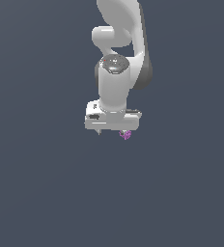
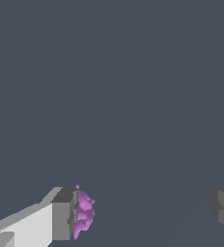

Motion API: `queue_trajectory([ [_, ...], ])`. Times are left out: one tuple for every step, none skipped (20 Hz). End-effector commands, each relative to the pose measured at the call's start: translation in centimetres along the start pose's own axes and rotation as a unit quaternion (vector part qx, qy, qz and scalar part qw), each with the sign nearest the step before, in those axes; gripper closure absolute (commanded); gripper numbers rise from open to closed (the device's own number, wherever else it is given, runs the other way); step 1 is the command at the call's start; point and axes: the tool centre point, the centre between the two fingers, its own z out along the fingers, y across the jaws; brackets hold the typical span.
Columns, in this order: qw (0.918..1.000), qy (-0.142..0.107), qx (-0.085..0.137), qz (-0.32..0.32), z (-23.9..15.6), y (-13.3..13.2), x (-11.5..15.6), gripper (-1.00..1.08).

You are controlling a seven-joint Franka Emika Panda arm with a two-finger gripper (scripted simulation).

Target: Pick up the object and move it to a goal position.

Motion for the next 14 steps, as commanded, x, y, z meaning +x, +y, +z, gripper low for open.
queue_trajectory([
  [1.0,0.0,0.0,0.0,0.0,0.0,0.0,-0.92],
  [1.0,0.0,0.0,0.0,0.0,0.1,0.0,-0.92],
  [1.0,-0.001,0.0,0.0,0.1,0.2,-0.1,-0.92],
  [1.0,-0.001,-0.001,0.0,0.2,0.5,-0.1,-0.92],
  [1.0,-0.003,-0.002,-0.001,0.4,0.8,-0.2,-0.92],
  [1.0,-0.004,-0.003,-0.001,0.6,1.3,-0.3,-0.92],
  [1.0,-0.005,-0.004,-0.001,0.8,1.8,-0.4,-0.92],
  [1.0,-0.007,-0.005,-0.001,0.9,2.2,-0.5,-0.92],
  [1.0,-0.007,-0.006,-0.001,1.0,2.5,-0.6,-0.92],
  [0.9999,-0.008,-0.006,0.0,1.0,2.7,-0.6,-0.92],
  [0.9999,-0.008,-0.007,0.0,1.0,2.8,-0.6,-0.92],
  [0.9999,-0.008,-0.007,0.0,1.0,2.8,-0.5,-0.92],
  [0.9999,-0.008,-0.006,0.0,1.0,2.7,-0.5,-0.92],
  [1.0,-0.008,-0.006,-0.001,1.0,2.6,-0.6,-0.92],
])
